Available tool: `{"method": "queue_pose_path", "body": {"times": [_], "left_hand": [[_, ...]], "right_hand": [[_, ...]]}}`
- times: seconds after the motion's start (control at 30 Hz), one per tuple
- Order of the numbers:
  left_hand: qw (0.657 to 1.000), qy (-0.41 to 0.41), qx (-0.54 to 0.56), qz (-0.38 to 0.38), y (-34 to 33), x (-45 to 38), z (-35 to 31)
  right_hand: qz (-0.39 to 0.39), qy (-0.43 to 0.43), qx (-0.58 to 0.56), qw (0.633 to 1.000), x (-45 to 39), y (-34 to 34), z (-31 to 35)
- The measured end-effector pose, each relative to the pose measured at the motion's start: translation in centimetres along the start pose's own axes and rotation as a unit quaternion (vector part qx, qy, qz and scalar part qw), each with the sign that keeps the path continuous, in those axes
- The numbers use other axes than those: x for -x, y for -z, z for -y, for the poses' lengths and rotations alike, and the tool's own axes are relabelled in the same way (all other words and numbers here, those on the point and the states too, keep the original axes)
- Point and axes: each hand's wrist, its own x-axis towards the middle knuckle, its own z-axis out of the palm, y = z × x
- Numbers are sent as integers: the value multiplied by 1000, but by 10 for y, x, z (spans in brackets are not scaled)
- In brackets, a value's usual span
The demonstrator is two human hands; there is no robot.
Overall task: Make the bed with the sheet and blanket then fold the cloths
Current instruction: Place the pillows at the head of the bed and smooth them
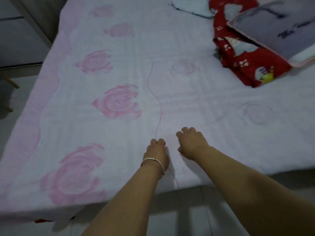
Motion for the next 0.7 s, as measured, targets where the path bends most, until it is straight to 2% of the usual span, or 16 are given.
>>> {"method": "queue_pose_path", "body": {"times": [0.2, 0.57, 0.7], "left_hand": [[997, -71, -12, 17, -25, -33, -131], [985, -164, 36, 36, -19, -118, -273], [978, -202, 19, 43, -23, -147, -331]], "right_hand": [[-21, -72, -35, 997, 8, 19, -138], [-37, -159, -83, 983, -38, 77, -276], [-48, -181, -125, 974, -50, 86, -324]]}}
